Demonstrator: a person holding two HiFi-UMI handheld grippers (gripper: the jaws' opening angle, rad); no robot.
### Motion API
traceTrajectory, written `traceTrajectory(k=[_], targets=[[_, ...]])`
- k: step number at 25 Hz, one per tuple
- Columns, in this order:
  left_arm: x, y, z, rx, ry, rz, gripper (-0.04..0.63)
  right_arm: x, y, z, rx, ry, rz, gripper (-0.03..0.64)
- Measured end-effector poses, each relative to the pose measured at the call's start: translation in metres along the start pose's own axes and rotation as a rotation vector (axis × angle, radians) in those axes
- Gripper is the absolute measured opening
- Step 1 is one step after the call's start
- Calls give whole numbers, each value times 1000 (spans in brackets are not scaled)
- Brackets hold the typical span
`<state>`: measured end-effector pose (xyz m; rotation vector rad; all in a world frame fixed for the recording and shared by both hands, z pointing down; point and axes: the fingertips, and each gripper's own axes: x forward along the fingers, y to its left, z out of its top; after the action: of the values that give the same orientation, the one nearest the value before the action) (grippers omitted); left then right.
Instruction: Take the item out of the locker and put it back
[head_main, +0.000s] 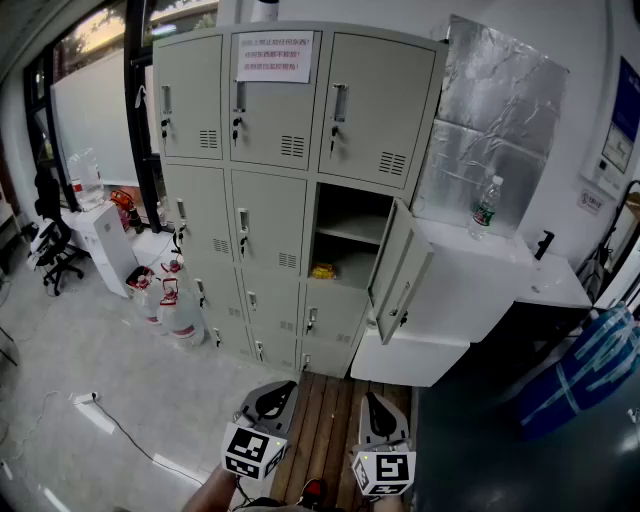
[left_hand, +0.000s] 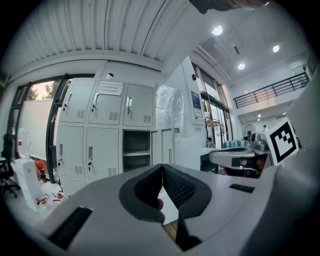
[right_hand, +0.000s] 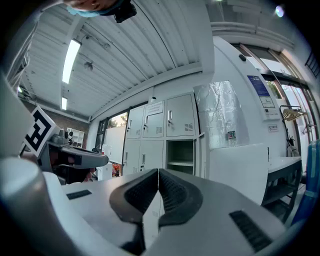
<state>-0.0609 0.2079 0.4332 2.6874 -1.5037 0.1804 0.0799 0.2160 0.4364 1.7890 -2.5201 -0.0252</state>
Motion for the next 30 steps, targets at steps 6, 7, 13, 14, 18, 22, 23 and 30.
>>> traceTrajectory(k=[6, 7, 13, 14, 18, 22, 23, 30], targets=[[11, 5, 0, -3, 6, 0, 23, 11, -6, 0, 19, -17, 2, 18], [14, 6, -1, -4, 7, 1, 23, 13, -8, -1, 21, -15, 4, 18], [35, 13, -1, -4, 15, 22, 23, 32, -21, -6, 21, -2, 14, 18], [38, 13, -2, -3, 17, 28, 23, 35, -23, -7, 22, -3, 19, 18], [50, 17, -6, -11, 22, 64, 23, 49, -33, -13, 21, 5, 47, 18], [63, 22, -8, -22, 27, 95, 23, 65, -42, -16, 25, 7, 74, 18], [67, 23, -8, -21, 28, 100, 23, 69, -43, -17, 26, 7, 81, 18], [109, 48, -7, -22, 27, 123, 23, 117, -57, -25, 22, 21, 108, 18]])
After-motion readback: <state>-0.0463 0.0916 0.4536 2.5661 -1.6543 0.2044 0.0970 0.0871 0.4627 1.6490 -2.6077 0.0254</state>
